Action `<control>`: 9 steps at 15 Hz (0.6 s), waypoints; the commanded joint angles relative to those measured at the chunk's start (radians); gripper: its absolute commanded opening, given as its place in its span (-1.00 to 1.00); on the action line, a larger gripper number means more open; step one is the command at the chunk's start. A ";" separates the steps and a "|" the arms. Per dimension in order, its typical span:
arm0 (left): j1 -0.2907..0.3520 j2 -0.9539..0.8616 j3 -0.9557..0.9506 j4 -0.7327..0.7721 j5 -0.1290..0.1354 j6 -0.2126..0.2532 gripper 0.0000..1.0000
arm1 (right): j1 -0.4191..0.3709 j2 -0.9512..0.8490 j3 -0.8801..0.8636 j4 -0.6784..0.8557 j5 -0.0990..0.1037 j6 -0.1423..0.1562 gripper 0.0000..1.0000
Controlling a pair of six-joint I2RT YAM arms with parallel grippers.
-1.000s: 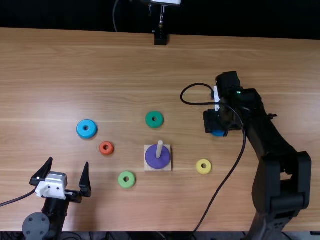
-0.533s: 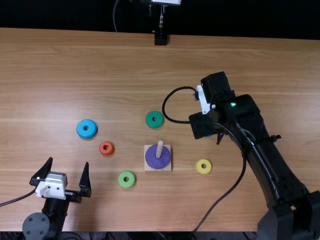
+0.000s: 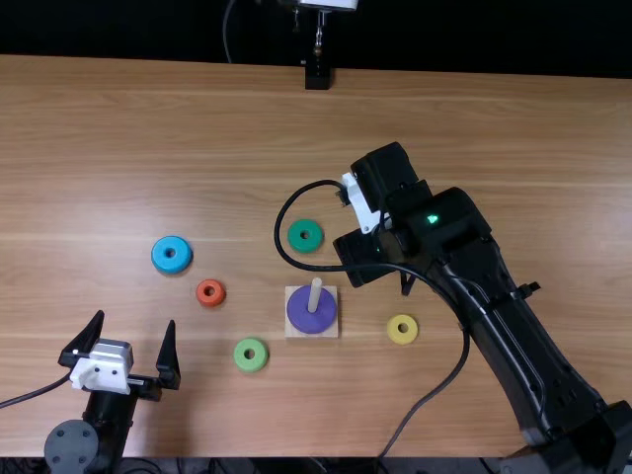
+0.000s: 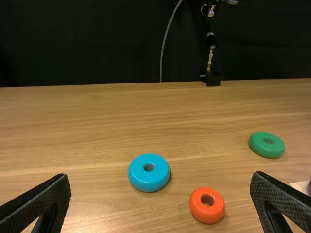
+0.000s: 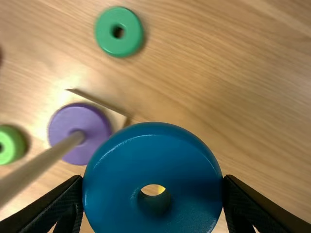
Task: Build the Hanoi tower: stack the rings onto the peg from bottom to top in this color order: purple, dark blue, light blue, dark green, light green, yellow, orange.
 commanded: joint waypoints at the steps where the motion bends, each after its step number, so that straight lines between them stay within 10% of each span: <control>1: 0.010 -0.012 -0.031 -0.002 0.009 0.009 1.00 | 0.022 -0.058 0.044 -0.015 -0.036 -0.005 -1.00; 9: 0.010 -0.012 -0.031 -0.002 0.009 0.009 1.00 | 0.149 -0.081 0.110 -0.043 -0.038 0.006 -1.00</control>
